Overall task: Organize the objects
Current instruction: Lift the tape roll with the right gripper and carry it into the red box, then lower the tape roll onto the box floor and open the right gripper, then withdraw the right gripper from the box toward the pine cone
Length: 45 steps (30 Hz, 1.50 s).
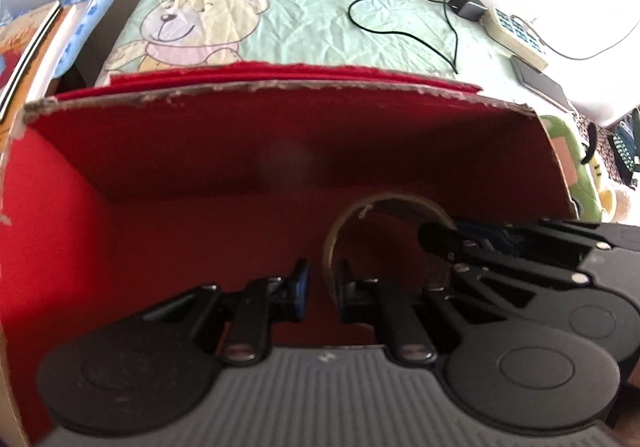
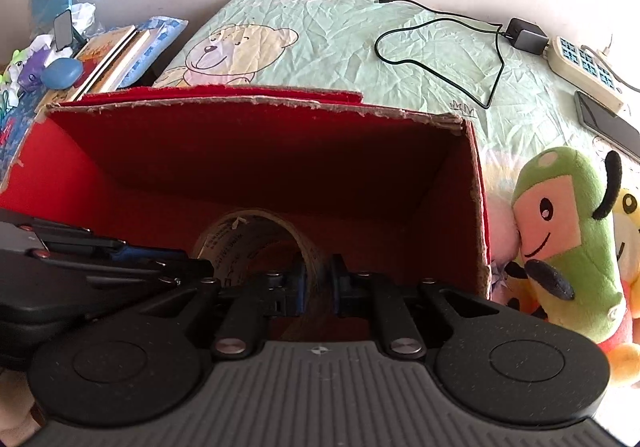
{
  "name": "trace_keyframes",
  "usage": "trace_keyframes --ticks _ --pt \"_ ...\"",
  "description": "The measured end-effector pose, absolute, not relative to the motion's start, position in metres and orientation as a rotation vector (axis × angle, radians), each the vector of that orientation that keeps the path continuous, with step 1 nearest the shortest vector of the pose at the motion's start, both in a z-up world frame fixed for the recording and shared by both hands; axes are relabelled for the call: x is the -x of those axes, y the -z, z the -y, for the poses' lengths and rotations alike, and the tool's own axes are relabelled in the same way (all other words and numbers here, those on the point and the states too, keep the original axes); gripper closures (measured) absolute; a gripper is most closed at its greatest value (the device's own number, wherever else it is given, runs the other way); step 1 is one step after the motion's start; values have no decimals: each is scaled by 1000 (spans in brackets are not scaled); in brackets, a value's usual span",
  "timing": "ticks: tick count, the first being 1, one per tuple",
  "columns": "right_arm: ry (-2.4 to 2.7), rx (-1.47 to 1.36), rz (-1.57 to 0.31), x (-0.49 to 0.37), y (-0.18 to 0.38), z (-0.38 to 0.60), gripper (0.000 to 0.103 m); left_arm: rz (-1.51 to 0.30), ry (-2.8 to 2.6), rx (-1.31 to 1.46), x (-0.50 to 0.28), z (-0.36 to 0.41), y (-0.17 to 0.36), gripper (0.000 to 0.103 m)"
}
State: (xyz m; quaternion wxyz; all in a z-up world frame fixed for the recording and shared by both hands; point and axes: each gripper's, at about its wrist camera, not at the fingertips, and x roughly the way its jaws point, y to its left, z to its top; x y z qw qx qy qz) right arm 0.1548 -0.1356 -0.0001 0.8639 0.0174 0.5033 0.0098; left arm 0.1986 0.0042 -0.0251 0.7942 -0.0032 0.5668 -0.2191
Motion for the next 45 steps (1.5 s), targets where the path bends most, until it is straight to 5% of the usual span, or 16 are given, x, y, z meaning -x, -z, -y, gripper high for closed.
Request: trace_keyframes --ticks 4,12,27,45 --pt "-20 -41 -1051 -154 0 136 93 -1216 462 1 -199 -4 26 82" --pt "-33 -103 -987 -145 -9 139 81 -1173 451 -60 -194 -6 20 80" --pt "-278 -465 -1095 -131 -6 119 82 -990 216 -221 -191 -43 -1 80" --pt "37 -607 -1053 -141 18 132 84 -995 200 -306 -190 -36 11 63"
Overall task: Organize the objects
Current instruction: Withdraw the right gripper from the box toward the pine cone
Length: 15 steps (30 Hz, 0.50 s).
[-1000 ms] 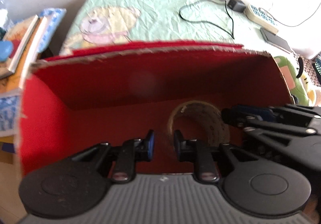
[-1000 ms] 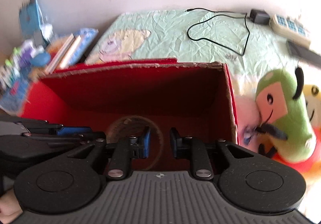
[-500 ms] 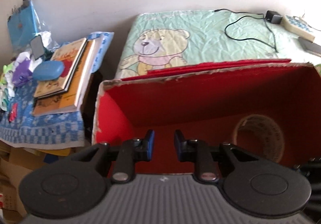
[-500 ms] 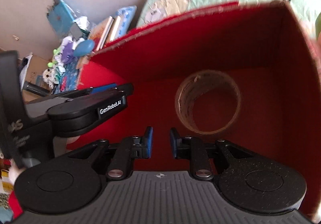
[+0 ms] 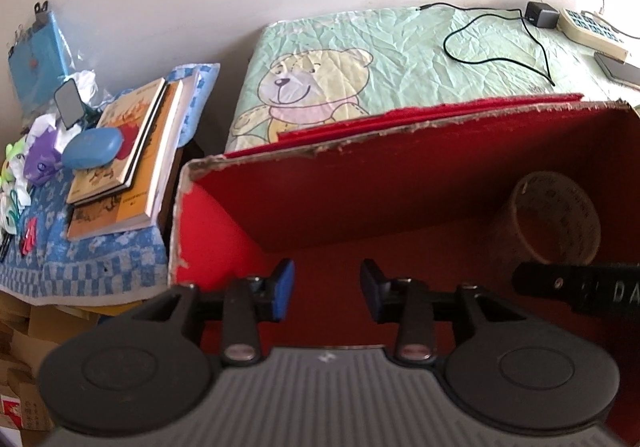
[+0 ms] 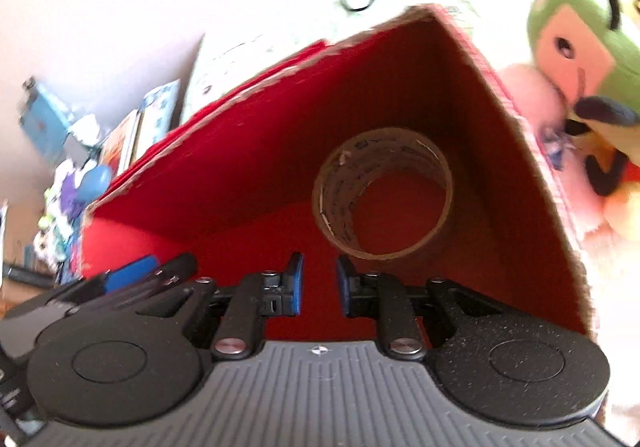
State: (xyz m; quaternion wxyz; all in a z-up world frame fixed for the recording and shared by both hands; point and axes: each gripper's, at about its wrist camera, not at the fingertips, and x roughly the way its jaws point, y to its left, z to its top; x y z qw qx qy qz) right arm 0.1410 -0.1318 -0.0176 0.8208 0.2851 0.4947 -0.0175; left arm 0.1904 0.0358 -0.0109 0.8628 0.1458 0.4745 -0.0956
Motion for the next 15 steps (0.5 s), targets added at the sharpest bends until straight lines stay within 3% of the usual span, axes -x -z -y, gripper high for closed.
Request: trace_keyframes --ticks 15 --pt "46 -445 -920 -118 -5 128 82 -990 186 -330 -190 -33 14 62"
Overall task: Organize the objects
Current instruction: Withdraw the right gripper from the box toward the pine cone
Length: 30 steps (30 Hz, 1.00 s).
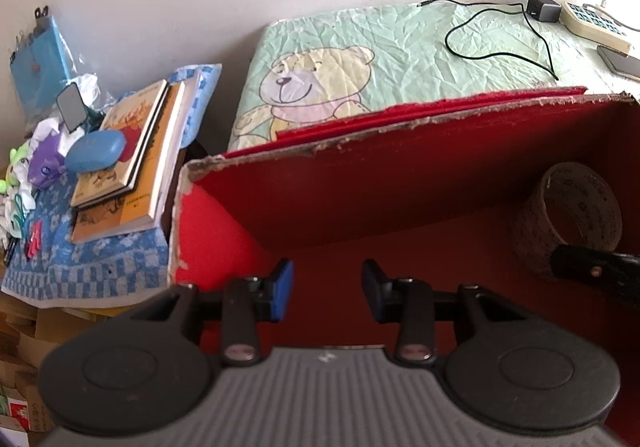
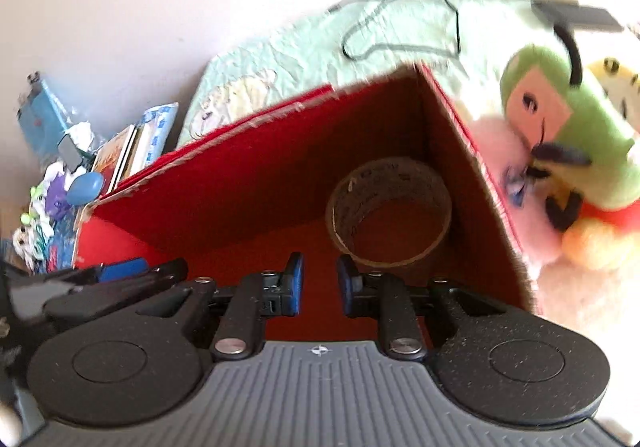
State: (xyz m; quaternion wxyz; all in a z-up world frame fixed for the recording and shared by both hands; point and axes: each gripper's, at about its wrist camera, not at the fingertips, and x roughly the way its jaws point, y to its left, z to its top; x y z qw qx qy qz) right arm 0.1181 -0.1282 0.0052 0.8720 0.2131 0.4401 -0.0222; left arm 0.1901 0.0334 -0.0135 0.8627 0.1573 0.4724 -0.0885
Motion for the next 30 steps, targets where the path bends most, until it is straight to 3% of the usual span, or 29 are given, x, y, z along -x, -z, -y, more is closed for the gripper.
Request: trace_keyframes --ticks 17,30 --pt "-8 -424 -824 -57 -32 140 81 -905 192 -343 -179 -36 2 61" --pt "-89 -535 -770 1 -43 162 80 -772 324 -351 -87 -47 -54 53"
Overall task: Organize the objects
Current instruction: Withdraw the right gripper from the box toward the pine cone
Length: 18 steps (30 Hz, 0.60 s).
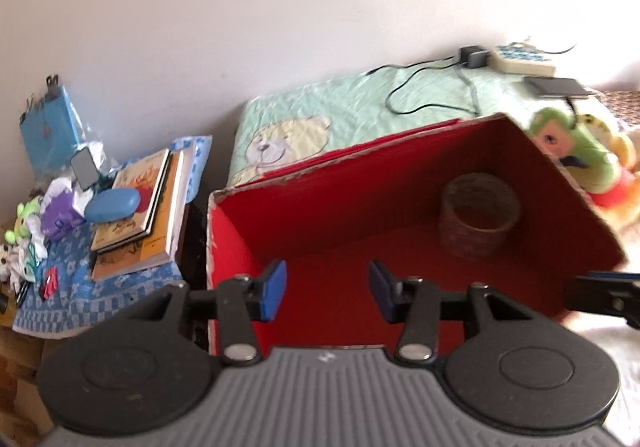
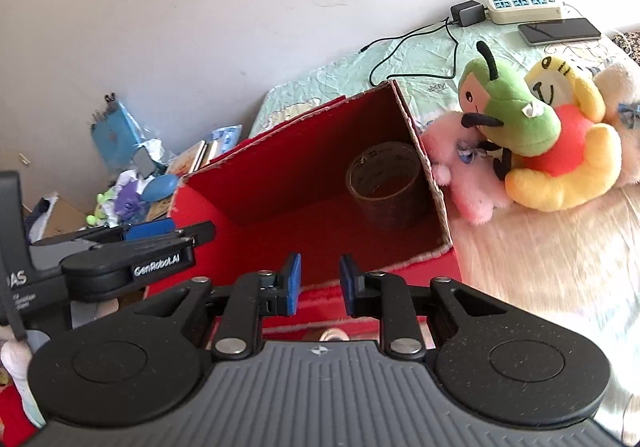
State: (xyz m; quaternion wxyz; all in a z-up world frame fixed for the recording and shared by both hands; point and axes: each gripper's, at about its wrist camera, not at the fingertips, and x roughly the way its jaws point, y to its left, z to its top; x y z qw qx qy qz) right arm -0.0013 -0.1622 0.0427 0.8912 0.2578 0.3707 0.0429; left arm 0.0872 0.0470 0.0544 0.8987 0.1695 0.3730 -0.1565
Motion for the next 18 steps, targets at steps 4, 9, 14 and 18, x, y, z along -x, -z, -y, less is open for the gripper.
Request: trace_keyframes --ticks 4,9,14,18 --pt "-116 -559 -784 19 -38 166 80 -775 411 -347 -63 -49 -60 53" --pt "-93 -565 -837 36 -25 166 80 -832 568 -330 -35 -51 -53 54" --pt "-61 -619 -917 45 -3 172 79 -840 689 -365 -7 -49 -45 53" --pt "-37 -680 -974 49 14 178 69 -841 781 -373 9 -44 -40 52"
